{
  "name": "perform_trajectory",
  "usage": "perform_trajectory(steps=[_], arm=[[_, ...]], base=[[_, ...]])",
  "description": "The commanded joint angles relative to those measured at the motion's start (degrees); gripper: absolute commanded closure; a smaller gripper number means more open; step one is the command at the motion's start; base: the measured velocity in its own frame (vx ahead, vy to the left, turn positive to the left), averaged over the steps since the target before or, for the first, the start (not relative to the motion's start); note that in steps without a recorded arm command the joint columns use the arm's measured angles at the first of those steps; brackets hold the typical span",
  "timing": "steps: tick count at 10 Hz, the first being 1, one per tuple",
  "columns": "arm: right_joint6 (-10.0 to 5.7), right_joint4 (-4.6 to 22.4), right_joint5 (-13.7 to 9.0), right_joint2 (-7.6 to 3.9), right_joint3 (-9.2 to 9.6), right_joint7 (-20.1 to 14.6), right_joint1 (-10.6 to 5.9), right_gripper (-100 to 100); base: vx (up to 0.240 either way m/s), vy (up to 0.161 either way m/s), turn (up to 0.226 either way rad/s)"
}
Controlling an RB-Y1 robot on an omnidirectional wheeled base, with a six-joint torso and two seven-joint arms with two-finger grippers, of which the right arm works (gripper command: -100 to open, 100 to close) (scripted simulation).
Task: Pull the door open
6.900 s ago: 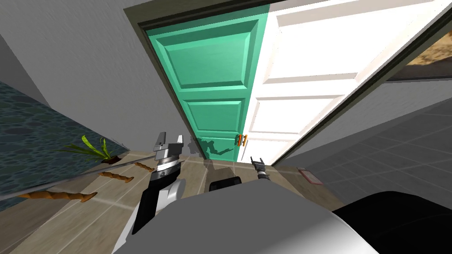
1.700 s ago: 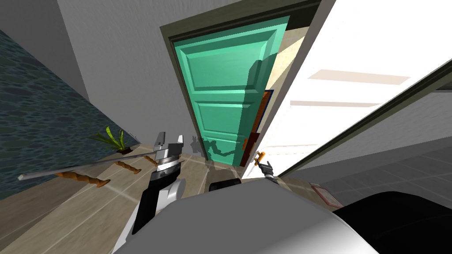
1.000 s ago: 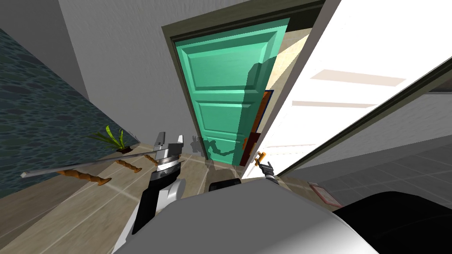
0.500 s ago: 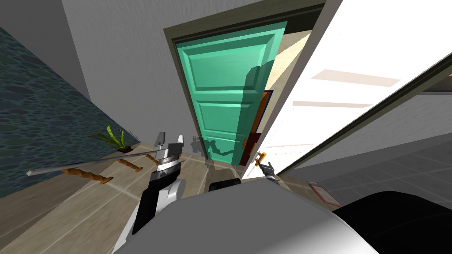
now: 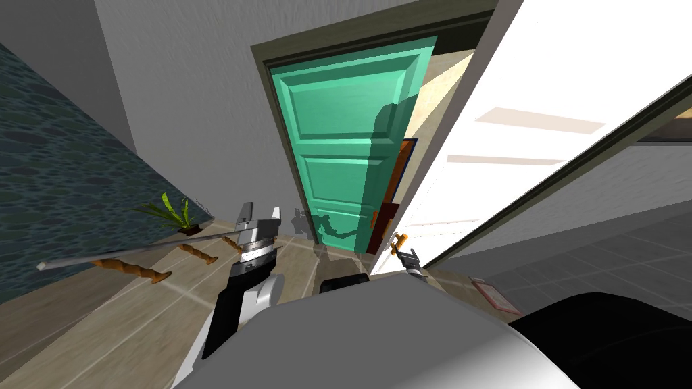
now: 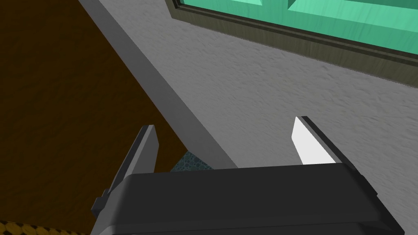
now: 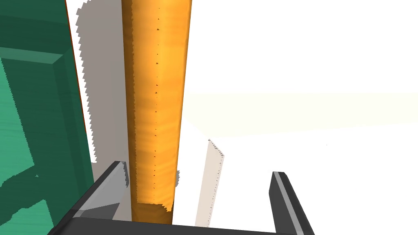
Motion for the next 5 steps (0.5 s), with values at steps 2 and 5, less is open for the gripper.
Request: perform_trajectory(steps=[2, 5], arm=[[-1.28, -0.81, 0.98, -1.19, 1.54, -1.60, 0.78, 100], [-3.18, -1.13, 2.40, -2.67, 3.75, -3.83, 1.08, 100]], base=[[-0.042, 0.001, 0.144], [-0.183, -0.082, 0.197]])
